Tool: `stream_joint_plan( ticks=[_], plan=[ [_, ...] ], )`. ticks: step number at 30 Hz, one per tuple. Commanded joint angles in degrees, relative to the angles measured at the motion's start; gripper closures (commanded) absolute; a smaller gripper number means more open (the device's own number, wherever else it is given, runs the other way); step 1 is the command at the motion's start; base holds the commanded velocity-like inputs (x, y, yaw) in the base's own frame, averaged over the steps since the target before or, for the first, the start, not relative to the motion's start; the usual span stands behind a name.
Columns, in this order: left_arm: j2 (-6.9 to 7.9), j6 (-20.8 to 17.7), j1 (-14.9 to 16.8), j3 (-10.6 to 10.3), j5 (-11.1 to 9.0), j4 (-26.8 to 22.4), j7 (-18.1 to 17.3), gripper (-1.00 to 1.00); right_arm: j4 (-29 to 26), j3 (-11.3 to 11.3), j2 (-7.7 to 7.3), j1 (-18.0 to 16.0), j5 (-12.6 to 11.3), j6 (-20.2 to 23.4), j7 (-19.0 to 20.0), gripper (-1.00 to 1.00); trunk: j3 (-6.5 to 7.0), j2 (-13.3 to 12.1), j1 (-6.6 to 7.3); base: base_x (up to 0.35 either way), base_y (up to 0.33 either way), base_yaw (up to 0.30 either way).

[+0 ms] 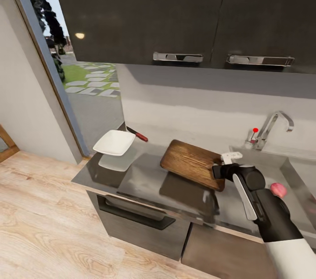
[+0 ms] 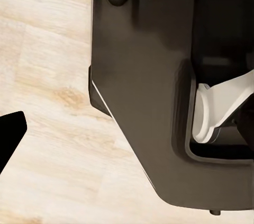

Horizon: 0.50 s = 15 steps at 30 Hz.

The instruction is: In the kitchen, take the Vidalia onion out of the sink, dice it on the chopping board with the paring knife, put the diced onion into the bowl on the countertop, then place both the paring knife and the chopping board into the sink.

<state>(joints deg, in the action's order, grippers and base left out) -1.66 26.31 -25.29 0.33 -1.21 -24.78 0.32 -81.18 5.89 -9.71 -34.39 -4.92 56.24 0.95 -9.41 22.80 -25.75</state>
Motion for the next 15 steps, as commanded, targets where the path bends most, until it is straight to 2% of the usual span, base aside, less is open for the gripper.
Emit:
stream_joint_plan(
  ticks=[1, 9, 10, 15],
  plan=[
    [-0.01, 0.0, 0.0, 0.0, -0.1, -0.1, 0.0, -1.00, 0.3, 0.1, -0.47, -0.1, -0.5, 0.2, -0.1, 1.00, -0.11, 0.1, -0.04, 0.000, 0.000, 0.000],
    [-0.07, 0.0, 0.0, 0.0, -0.1, -0.1, 0.0, -1.00, 2.1, 0.1, -3.42, -0.1, -0.5, 0.5, 0.0, 1.00, -0.11, 0.1, -0.04, 0.049, -0.053, 0.000],
    [-0.09, 0.0, 0.0, 0.0, -0.1, -0.1, 0.0, -1.00, 2.4, 0.1, -4.64, -0.1, -0.5, 0.5, 0.0, 1.00, -0.11, 0.1, -0.04, 0.102, -0.072, 0.000],
    [-0.09, 0.0, 0.0, -0.1, -0.1, -0.1, 0.0, -1.00, 2.9, 0.5, -5.16, -0.1, -0.5, 0.5, 0.0, 1.00, -0.11, 0.1, -0.04, 0.033, -0.023, 0.000]
  ],
)
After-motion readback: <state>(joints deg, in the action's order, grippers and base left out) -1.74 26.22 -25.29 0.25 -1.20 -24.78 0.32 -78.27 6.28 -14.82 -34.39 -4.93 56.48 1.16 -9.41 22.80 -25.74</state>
